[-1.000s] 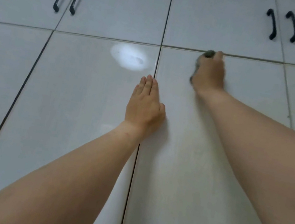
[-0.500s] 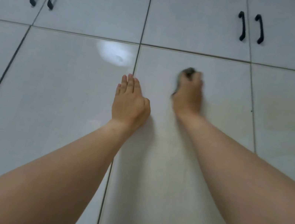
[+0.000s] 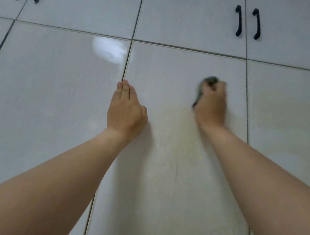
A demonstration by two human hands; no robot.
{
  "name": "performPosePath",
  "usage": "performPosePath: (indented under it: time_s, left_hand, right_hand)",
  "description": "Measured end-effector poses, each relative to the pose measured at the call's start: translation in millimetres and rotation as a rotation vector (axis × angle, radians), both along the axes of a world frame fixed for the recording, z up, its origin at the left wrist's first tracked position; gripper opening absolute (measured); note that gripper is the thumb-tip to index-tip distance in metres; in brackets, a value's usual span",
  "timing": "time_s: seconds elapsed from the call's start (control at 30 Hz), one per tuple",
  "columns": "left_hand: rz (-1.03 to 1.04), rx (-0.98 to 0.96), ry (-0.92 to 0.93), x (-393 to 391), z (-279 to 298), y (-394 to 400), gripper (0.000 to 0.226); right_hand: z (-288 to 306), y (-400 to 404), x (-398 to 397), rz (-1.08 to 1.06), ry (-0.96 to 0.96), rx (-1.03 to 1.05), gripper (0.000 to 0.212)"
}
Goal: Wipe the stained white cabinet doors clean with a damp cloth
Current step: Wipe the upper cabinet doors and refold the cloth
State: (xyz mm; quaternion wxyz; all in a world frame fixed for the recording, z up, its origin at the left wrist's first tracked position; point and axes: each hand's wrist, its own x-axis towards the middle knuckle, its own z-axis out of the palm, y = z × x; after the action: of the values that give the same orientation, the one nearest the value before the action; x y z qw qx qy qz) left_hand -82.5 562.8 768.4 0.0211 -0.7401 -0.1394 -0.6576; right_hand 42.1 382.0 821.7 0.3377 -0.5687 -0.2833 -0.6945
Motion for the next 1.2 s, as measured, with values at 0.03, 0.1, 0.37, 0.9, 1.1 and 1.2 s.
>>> performPosePath:
  time_s: [0.03,0.1,0.37,0.9,1.1,1.2]
  left_hand:
    - [-0.006,-0.010,-0.003,0.1,-0.1,-1.5,0.066]
    - [-0.023,-0.010,-0.021,0.1,-0.9,-2.5,0.066]
    - [-0.126,0.048,0.049,-20.2,0.0,15.8,0.060]
    - [-0.091,0.190,0.013,-40.1,-39.7,64.7,0.070]
    - [-0.119,0.178,-0.007,-35.1,-41.1,64.5,0.073]
    - [-0.100,0.153,-0.017,-33.0,-45.4,55.3,0.076]
  right_hand:
    - [-4.8,10.7,-7.7,-0.034,-0.075,-0.202,0.034]
    - [-2.3,8.1,-7.5,-0.128,-0.203,-0.425,0.043]
    - [-30.3,-13.0,7.8,0.028,0.138,0.246,0.030]
    - [21.0,133.7,-95.4,0.037,-0.069,-0.282,0.025]
    - [-76.4,133.4,-76.9,-0.014,-0.266,-0.493,0.036]
    - [-63.0,100.2,-64.0,-0.108,-0.306,-0.542,0.034]
